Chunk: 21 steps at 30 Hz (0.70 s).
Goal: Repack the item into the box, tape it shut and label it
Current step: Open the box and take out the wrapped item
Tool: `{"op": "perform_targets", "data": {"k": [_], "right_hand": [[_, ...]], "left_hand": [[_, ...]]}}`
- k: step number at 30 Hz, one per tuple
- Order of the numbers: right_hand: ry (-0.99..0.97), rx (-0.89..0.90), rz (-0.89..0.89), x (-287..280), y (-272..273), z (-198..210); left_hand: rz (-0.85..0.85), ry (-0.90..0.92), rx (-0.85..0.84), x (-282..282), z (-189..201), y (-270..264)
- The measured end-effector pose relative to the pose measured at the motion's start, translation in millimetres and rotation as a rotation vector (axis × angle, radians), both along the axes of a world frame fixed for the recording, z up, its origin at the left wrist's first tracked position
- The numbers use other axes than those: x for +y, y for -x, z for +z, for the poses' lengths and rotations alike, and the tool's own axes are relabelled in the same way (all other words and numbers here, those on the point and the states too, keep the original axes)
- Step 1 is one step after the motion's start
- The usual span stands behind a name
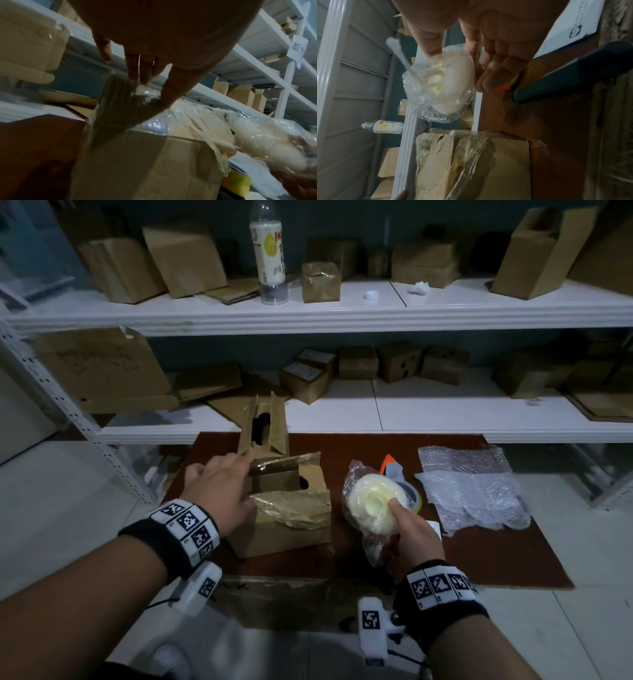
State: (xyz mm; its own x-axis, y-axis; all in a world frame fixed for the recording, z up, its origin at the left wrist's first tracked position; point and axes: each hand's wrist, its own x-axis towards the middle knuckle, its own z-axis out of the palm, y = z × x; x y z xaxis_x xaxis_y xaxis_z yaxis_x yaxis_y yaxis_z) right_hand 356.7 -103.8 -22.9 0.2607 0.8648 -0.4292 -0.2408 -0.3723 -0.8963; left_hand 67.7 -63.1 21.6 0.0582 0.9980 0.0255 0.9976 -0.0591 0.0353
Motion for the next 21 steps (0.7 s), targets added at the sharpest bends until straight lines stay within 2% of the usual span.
{"op": "perform_targets", "data": {"k": [5, 10, 13, 17, 21], "right_hand": [[-0.006, -0.021, 0.004, 0, -1, 0], [0.008, 0.013, 0.02, 1, -2, -6], [0.0, 0.002, 0.024, 2, -3, -8], [0.001, 0.043, 0.025, 3, -4, -9], [0.036, 0.08, 0.017, 8, -6, -19]], "left_hand": [[-0.117, 0.068, 0.12, 3, -9, -1], [-0.172, 0.093, 0.048, -1, -35, 4], [-0.204, 0.068, 0.102, -9, -33, 7], [-0.163, 0.201, 0.062, -20, -27, 16], [-0.241, 0.244, 0.037, -26, -26, 35]]}}
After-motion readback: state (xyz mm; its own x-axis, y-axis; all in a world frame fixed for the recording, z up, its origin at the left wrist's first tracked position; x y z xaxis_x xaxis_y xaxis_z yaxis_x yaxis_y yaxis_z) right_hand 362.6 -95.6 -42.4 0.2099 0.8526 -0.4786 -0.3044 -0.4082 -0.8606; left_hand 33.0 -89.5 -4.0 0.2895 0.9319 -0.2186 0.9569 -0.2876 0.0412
